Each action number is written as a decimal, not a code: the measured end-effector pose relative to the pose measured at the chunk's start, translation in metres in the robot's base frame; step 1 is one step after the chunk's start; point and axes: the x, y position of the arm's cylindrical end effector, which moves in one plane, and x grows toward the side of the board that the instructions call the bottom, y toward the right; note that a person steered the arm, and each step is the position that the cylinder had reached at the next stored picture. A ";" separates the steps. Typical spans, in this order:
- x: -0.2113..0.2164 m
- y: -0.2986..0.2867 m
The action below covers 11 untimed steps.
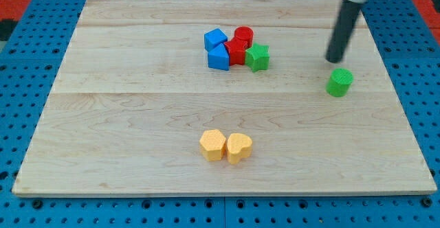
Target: Push the green circle to the right side of red circle
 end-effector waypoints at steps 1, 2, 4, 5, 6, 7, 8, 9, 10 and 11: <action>0.026 0.049; 0.054 0.048; 0.049 -0.047; 0.023 -0.066; 0.013 -0.059; 0.015 -0.072; 0.055 -0.075; 0.033 -0.087; 0.007 -0.087; -0.006 -0.087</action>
